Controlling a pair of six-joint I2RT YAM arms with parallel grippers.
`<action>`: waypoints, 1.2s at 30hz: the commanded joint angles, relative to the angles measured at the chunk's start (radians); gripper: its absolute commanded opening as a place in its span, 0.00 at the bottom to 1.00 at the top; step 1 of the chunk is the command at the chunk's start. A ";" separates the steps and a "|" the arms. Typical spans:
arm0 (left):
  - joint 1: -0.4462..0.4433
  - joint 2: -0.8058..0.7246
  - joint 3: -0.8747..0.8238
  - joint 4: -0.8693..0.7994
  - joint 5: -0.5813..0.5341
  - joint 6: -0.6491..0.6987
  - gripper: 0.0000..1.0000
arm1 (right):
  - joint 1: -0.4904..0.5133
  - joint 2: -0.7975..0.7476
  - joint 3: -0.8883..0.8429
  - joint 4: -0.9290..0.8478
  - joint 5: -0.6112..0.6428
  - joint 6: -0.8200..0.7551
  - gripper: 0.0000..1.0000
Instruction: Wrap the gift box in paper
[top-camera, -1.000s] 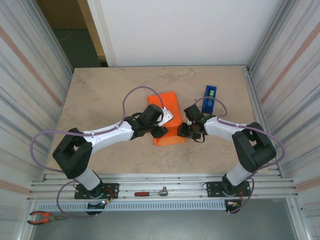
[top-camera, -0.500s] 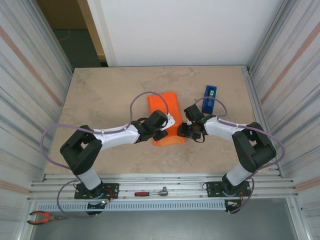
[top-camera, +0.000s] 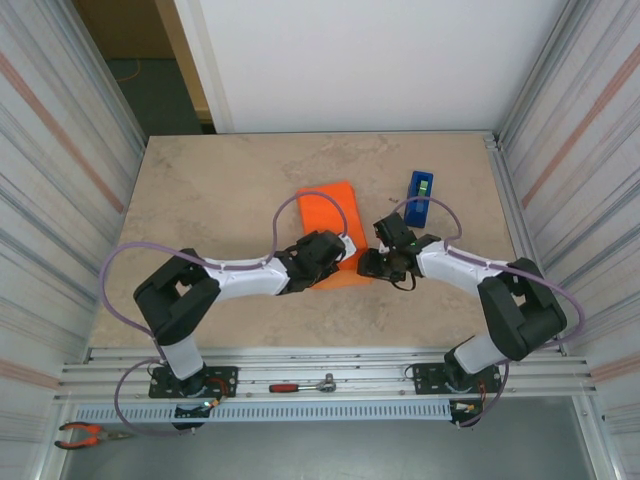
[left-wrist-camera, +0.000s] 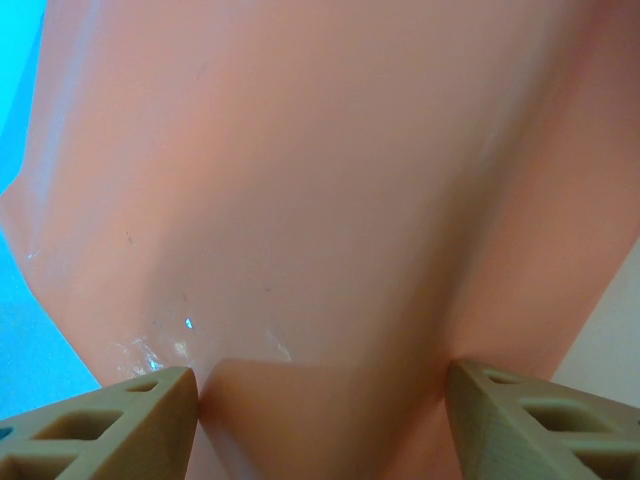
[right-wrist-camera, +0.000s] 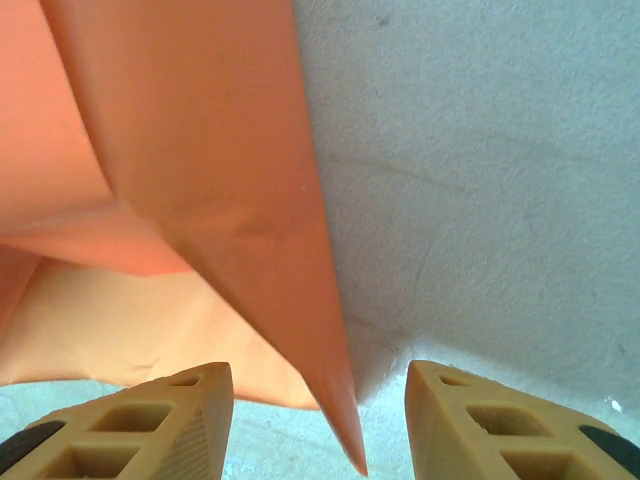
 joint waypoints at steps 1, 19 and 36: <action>-0.010 0.027 -0.030 -0.005 -0.009 0.013 0.66 | -0.008 -0.034 -0.034 -0.005 -0.007 0.017 0.48; -0.014 0.015 -0.044 -0.002 -0.003 0.001 0.66 | -0.030 0.026 -0.048 0.083 -0.096 0.052 0.34; -0.018 0.019 -0.047 -0.005 -0.001 0.005 0.65 | -0.033 -0.053 -0.056 0.180 -0.214 0.130 0.00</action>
